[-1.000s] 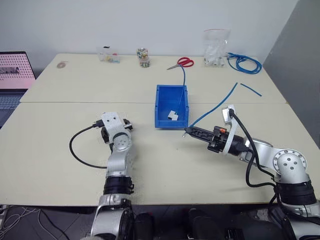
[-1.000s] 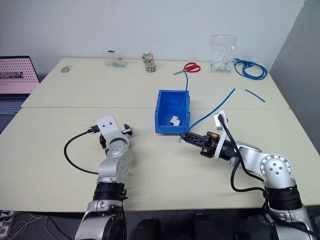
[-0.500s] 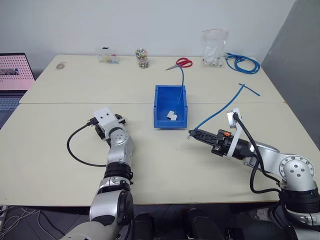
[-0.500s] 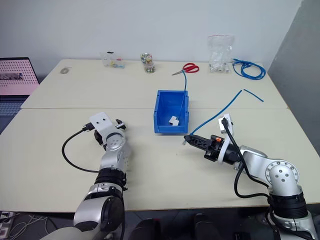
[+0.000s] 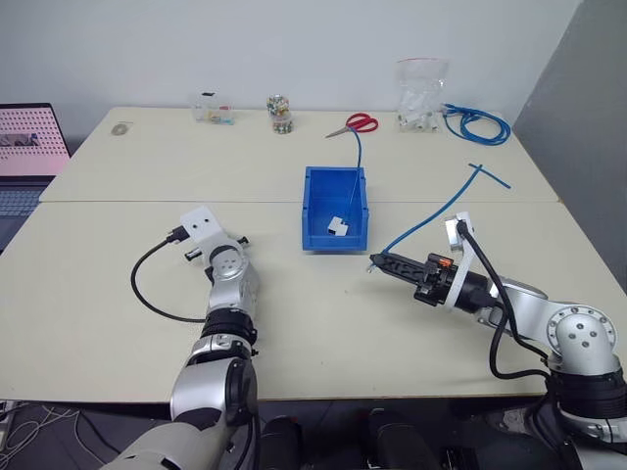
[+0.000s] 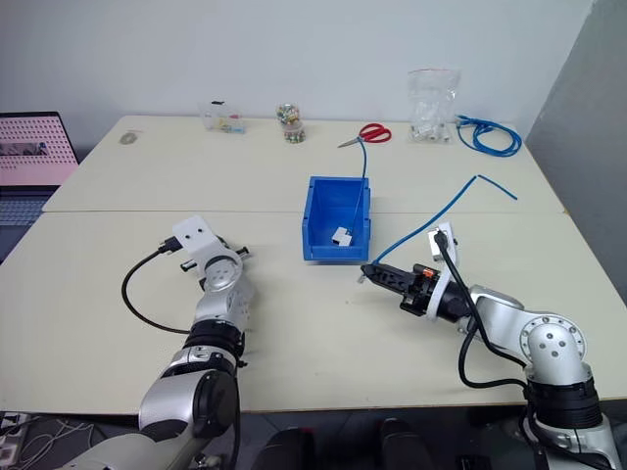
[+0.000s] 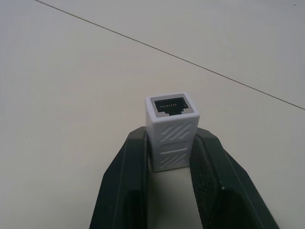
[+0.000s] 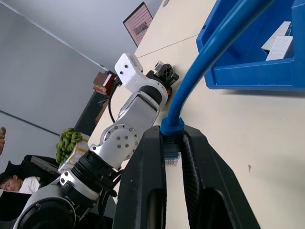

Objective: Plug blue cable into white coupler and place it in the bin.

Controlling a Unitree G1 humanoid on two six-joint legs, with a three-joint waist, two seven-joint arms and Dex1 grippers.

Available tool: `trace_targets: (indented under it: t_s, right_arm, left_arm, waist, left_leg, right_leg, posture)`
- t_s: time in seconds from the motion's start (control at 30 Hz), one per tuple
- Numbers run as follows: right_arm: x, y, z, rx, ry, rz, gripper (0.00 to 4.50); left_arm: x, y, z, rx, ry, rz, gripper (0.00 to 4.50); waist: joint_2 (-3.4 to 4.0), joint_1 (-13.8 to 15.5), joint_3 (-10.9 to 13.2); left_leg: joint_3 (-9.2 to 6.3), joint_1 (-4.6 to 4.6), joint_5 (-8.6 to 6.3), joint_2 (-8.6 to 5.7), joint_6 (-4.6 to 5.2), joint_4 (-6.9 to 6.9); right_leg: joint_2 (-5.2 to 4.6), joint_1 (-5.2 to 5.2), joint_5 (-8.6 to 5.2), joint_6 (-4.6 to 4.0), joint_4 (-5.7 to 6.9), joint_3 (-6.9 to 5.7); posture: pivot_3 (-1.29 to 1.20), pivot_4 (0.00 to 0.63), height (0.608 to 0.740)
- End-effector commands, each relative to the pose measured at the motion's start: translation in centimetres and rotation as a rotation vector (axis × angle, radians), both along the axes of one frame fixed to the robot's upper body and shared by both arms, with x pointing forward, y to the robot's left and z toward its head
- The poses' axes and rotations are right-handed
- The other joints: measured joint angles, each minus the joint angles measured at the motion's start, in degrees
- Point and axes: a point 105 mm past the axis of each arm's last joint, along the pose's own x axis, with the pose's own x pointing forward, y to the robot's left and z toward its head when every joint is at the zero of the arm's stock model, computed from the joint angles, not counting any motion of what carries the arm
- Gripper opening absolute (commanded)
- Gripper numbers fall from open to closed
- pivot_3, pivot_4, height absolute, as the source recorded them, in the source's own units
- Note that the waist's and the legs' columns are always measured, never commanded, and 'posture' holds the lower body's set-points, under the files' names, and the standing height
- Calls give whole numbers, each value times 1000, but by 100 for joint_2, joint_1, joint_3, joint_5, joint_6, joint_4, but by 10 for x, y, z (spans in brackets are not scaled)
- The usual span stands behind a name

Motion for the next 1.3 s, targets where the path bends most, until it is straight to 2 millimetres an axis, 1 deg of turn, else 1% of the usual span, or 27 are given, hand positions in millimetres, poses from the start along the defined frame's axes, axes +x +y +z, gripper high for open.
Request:
trace_targets:
  t_s: [0.03, 0.1, 0.2, 0.23, 0.3, 0.37, 0.4, 0.43, 0.5, 0.53, 0.57, 0.67, 0.73, 0.77, 0.83, 0.9, 0.97, 1.03, 1.13, 1.3]
  right_arm:
    - [-4, 2, 12, 34, -37, 11, 167]
    - [-5, 2, 11, 26, -42, 17, 167]
    - [-6, 3, 11, 11, -52, 20, 167]
    - [-6, 4, 13, 9, -60, 24, 167]
    - [-7, 5, 16, 1, -79, 35, 167]
    - [-9, 6, 20, -18, -108, 57, 167]
    - [-10, 7, 21, -31, -121, 68, 167]
    - [-10, 7, 21, -39, -129, 74, 167]
    - [-12, 11, 27, -72, -178, 113, 167]
    - [-13, 14, 30, -98, -211, 141, 167]
    - [-14, 18, 32, -127, -243, 169, 167]
    - [-17, 26, 32, -212, -319, 239, 167]
    - [-19, 31, 24, -309, -372, 293, 167]
    - [-19, 33, 19, -348, -392, 312, 167]
    - [-18, 34, 6, -446, -453, 360, 167]
    - [-18, 34, -4, -498, -495, 395, 167]
    - [-16, 34, -10, -511, -511, 407, 167]
    - [-12, 31, -22, -537, -514, 406, 167]
    - [-3, 25, -36, -585, -534, 388, 167]
    - [-1, 24, -44, -589, -547, 381, 167]
  left_arm:
    - [1, 3, 0, -16, -7, -10, 874]
    - [-1, 6, 3, -12, -18, -20, 873]
    - [-4, 1, 7, 3, -42, -144, 873]
    - [-5, -4, 13, 40, -59, -249, 873]
    - [-13, -19, 25, 147, -76, -528, 873]
    - [-34, -41, 32, 223, -68, -847, 873]
    - [-46, -50, 33, 250, -55, -975, 873]
    - [-54, -56, 34, 264, -44, -1053, 873]
    - [-90, -83, 29, 236, -12, -1382, 873]
    - [-109, -97, 24, 243, 11, -1554, 873]
    - [-124, -108, 19, 252, 35, -1690, 873]
    - [-140, -128, 5, 309, 85, -1901, 873]
    - [-145, -146, -6, 354, 105, -2030, 873]
    - [-145, -151, -8, 366, 104, -2064, 873]
    - [-136, -168, -14, 390, 69, -2102, 873]
    - [-129, -179, -20, 431, 51, -2134, 873]
    - [-125, -183, -26, 476, 45, -2159, 873]
    - [-121, -188, -31, 505, 41, -2188, 873]
    - [-121, -191, -30, 516, 12, -2219, 873]
    - [-122, -187, -31, 526, -1, -2236, 873]
  waist:
    - [0, -1, 0]
    - [0, -1, 0]
    - [0, -22, 0]
    - [0, -31, 0]
    - [1, -46, 0]
    - [1, -77, 2]
    - [1, -82, 2]
    - [2, -63, 3]
    - [5, -49, 5]
    - [12, -45, 9]
    - [18, -36, 13]
    - [25, 6, 17]
    - [24, 11, 17]
    - [26, 18, 17]
    - [25, 16, 17]
    - [24, 14, 17]
    - [24, -2, 17]
    - [24, -21, 16]
    - [23, -8, 16]
    - [23, -16, 16]
  left_leg:
    - [0, 0, 0, 0, 0, 0]
    - [1, 0, 0, 0, 0, 0]
    - [2, -1, 0, 3, 0, -1]
    - [3, -1, 0, 6, 0, -2]
    - [7, -1, 0, 8, -1, -6]
    - [7, -3, 1, 14, -4, -10]
    - [5, -4, 2, 18, -7, -11]
    - [1, -6, 3, 20, -8, -11]
    - [-9, -9, 2, 20, -7, -11]
    - [-8, -9, 2, 19, -7, -9]
    - [-7, -7, 2, 16, -6, -9]
    - [-6, -7, 2, 11, -3, -5]
    - [-9, -9, 3, 11, -2, -4]
    - [-11, -10, 3, 12, -2, -4]
    - [-9, -12, 3, 9, -1, -4]
    - [-9, -15, 2, 2, -1, -5]
    - [-5, -18, 2, -1, 0, -4]
    - [1, -17, 1, -1, 1, -5]
    - [-2, -17, 1, -1, 1, -5]
    - [0, -12, 1, 1, 1, 0]
  right_leg:
    - [0, 0, 0, 0, 0, 0]
    - [0, 0, 0, 0, -1, 0]
    - [0, 0, 0, 0, -2, 2]
    - [0, 0, 0, 0, -3, 2]
    - [0, -2, 0, 0, -5, 6]
    - [0, -11, 0, -1, -2, 7]
    - [0, -15, 0, -3, 1, 9]
    - [-2, -16, -3, -7, 5, 10]
    - [-5, -16, -5, -11, 2, 11]
    - [-5, -16, -6, -13, 4, 11]
    - [-8, -15, -6, -13, 2, 11]
    - [-12, -11, -9, -17, -8, 10]
    - [-11, -11, -9, -18, -10, 7]
    - [-10, -10, -9, -18, -12, 5]
    - [-8, -11, -9, -18, -15, 3]
    - [-5, -12, -9, -18, -18, -4]
    - [1, -12, -9, -17, -25, -5]
    - [5, -14, -9, -17, -28, -3]
    - [6, -13, -9, -18, -29, -3]
    - [2, -11, -9, -17, -20, -1]
  posture:
    - [0, 150, 740]
    - [0, 150, 740]
    - [0, 150, 740]
    - [0, 150, 740]
    - [0, 150, 740]
    - [0, 150, 740]
    - [0, 150, 740]
    - [0, 150, 740]
    - [0, 150, 740]
    - [0, 150, 740]
    - [0, 150, 740]
    - [0, 150, 740]
    - [0, 150, 740]
    - [0, 150, 740]
    - [0, 150, 740]
    - [0, 150, 740]
    - [0, 150, 740]
    - [0, 150, 740]
    - [0, 150, 740]
    - [0, 150, 740]
